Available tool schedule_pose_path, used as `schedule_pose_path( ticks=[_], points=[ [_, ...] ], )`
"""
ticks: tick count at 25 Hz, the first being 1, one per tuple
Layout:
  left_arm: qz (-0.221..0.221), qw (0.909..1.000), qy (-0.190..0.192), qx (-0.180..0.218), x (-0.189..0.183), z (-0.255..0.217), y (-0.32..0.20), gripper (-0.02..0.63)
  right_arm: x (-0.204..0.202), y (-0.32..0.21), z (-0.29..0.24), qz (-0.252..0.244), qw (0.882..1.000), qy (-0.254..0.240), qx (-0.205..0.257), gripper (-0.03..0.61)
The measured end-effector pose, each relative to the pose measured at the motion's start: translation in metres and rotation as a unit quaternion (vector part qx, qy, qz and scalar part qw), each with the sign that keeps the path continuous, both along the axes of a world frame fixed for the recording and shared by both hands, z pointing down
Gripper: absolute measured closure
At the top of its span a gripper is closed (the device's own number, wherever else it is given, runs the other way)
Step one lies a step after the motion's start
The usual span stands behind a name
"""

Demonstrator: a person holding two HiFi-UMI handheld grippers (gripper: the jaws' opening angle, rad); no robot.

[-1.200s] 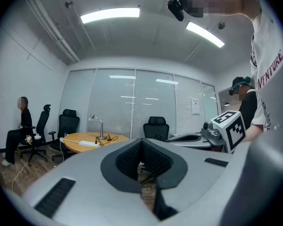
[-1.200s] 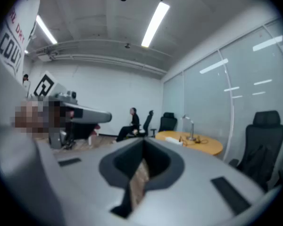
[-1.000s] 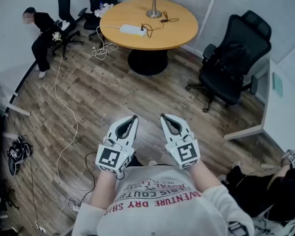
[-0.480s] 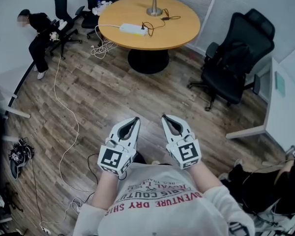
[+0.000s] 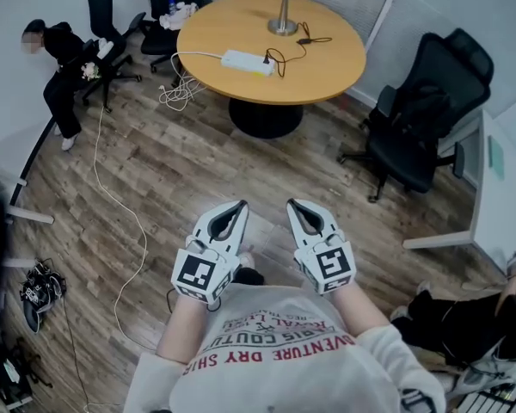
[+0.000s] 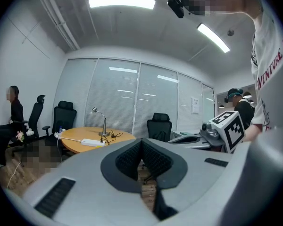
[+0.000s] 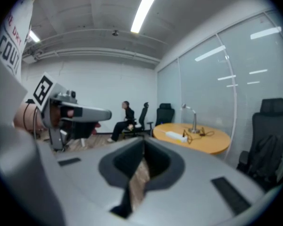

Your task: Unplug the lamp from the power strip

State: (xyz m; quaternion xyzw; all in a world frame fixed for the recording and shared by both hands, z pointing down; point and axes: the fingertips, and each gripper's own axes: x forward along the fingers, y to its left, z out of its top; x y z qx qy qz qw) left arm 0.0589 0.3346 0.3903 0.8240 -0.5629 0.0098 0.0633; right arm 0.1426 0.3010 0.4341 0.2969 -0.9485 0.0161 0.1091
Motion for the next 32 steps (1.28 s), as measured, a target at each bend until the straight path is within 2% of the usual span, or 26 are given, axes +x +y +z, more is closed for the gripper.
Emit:
schedule_pose_path(
  ticks=[5, 9, 13, 20, 25, 32],
  points=[
    [0.012, 0.9999, 0.004, -0.002, -0.06, -0.003, -0.022, 0.583, -0.052, -0.025, -0.002, 0.024, 1.0, 0.003, -0.001, 0.549],
    [0.011, 0.9998, 0.016, -0.006, -0.093, -0.002, -0.035, 0.583, -0.079, -0.037, -0.005, 0.03, 1.0, 0.008, -0.005, 0.549],
    [0.007, 0.9994, 0.03, -0.013, -0.108, 0.008, -0.047, 0.583, -0.093, -0.053, -0.001, 0.026, 0.999, 0.026, -0.007, 0.549],
    [-0.007, 0.9994, 0.025, -0.023, -0.133, 0.023, -0.087, 0.583, -0.114, -0.103, 0.01, 0.024, 0.999, 0.023, -0.008, 0.549],
    [-0.02, 0.9993, 0.016, -0.027, -0.147, 0.03, -0.152, 0.583, -0.128, -0.174, 0.018, 0.017, 1.0, 0.017, -0.009, 0.549],
    [-0.028, 0.999, 0.002, -0.033, -0.159, 0.023, -0.284, 0.583, -0.139, -0.311, 0.011, 0.013, 1.0, 0.004, -0.018, 0.549]
  ],
)
